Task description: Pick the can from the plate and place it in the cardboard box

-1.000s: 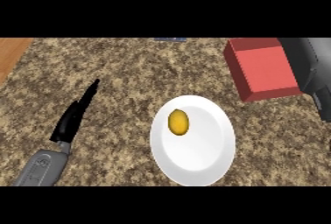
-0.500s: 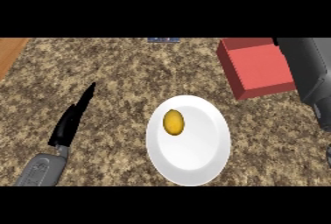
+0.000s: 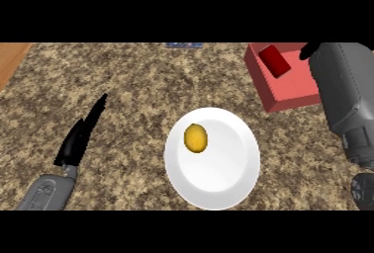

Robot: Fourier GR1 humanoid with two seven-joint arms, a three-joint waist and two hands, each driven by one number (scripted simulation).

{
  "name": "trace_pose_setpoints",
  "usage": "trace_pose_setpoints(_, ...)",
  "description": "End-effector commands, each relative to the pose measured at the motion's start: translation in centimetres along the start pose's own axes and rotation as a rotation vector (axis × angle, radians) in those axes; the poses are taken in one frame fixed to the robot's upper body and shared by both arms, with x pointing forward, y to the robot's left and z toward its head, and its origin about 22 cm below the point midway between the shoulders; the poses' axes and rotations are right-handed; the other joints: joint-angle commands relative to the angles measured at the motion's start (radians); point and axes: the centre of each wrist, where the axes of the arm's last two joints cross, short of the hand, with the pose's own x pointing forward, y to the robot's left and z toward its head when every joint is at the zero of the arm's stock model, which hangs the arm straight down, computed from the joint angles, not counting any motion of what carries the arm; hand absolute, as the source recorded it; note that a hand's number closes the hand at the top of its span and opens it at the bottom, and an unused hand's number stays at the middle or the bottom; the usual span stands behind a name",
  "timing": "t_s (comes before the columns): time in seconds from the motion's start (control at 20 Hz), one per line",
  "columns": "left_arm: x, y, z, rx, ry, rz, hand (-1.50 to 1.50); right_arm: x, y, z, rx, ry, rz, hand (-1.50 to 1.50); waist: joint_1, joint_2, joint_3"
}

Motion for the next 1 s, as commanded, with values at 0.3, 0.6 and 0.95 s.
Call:
trace_pose_setpoints(0.3,-1.0,0.1,0.9,-0.005,0.007,-0.001,0.00,-1.8,-0.5,-0.7,-0.230,0.092,-0.589,-1.50,-0.006,-0.006,0.000)
trace_pose_setpoints(0.6,-0.5,1.4,0.3,0.025,0.017,0.004,0.00,-3.6,0.9,0.3,-0.377,0.100,-0.798,-1.50,-0.026,-0.012,-0.002)
trace_pose_setpoints(0.95,-1.4,0.6,2.1,0.037,0.034,-0.007,0.00,-9.4,3.9,0.5,-0.538,0.086,-0.836,-1.50,-0.039,-0.020,-0.002)
